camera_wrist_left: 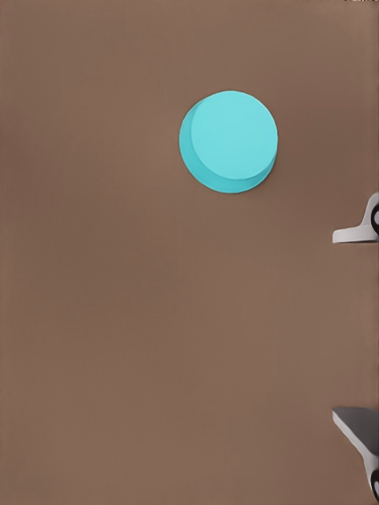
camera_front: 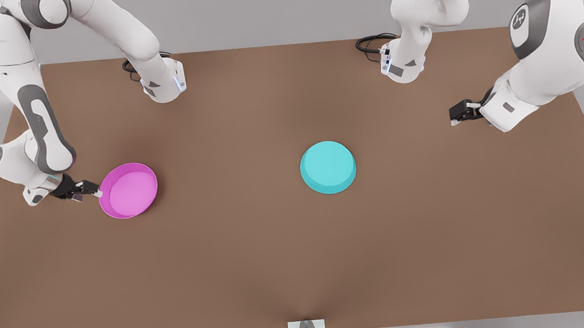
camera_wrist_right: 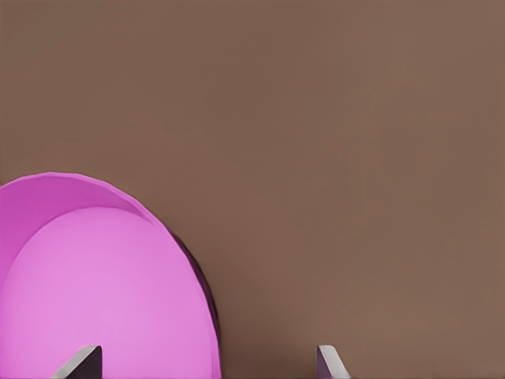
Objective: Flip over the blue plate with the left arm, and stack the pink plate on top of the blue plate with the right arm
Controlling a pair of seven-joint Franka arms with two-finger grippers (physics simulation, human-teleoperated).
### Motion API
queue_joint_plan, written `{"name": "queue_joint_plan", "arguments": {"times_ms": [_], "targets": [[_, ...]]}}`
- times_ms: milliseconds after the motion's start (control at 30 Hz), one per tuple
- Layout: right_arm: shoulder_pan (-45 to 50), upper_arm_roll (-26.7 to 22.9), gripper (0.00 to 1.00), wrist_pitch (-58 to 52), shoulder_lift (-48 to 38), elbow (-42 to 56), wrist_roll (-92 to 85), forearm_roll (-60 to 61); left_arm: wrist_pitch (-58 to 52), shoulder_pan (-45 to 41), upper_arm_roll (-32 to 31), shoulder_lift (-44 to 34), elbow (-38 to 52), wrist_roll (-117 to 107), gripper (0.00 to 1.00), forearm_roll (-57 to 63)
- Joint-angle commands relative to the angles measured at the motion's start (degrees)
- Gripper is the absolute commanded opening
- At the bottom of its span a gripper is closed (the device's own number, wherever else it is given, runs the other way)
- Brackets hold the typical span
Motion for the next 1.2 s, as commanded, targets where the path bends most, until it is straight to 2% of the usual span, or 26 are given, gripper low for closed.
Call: {"name": "queue_joint_plan", "arguments": {"times_ms": [0, 167, 567, 600, 633, 733, 767, 1033, 1133, 1167], "targets": [[0.0, 0.0, 1.00, 0.0, 0.0, 0.0, 0.0, -0.1, 0.1, 0.4, 0.3, 0.0, 0.0, 0.0, 1.00, -0.2], [0.9, 0.1, 1.00, 4.9, 2.3, -1.2, 0.0, -0.1, 1.1, 0.3, 0.5, 0.2, -0.1, 0.0, 1.00, 0.4], [0.6, 1.7, 0.99, 8.2, 2.9, -2.8, 0.5, -0.3, 1.1, 0.3, 0.5, 0.3, -0.2, 0.1, 1.00, 0.5], [0.5, 1.7, 0.96, 8.2, 3.2, -2.8, 0.4, -0.3, 1.1, 0.3, 0.5, 0.3, -0.2, 0.1, 1.00, 0.5], [0.5, 1.7, 0.88, 8.2, 3.3, -2.8, 0.4, -0.3, 1.1, 0.3, 0.5, 0.3, -0.2, 0.1, 1.00, 0.5], [0.2, 1.7, 0.55, 8.3, 3.2, -2.9, 0.4, -0.3, 1.1, 0.3, 0.5, 0.4, -0.2, 0.1, 1.00, 0.6], [0.0, 1.7, 0.50, 8.2, 3.2, -2.9, 0.4, -0.3, 1.1, 0.3, 0.5, 0.3, -0.2, 0.1, 1.00, 0.6], [-0.2, 2.9, 0.50, 10.2, 3.4, -3.9, 0.8, 0.0, 0.9, 0.0, 0.4, 0.3, -0.2, 0.0, 1.00, 1.8], [-0.3, 3.0, 0.44, 10.2, 3.4, -3.9, 0.7, 0.0, 1.0, 0.0, 0.4, 0.3, -0.2, 0.1, 1.00, 1.8], [-0.3, 3.0, 0.37, 10.2, 3.4, -3.9, 0.7, 0.0, 1.0, 0.0, 0.3, 0.4, -0.2, 0.0, 1.00, 1.8]]}}
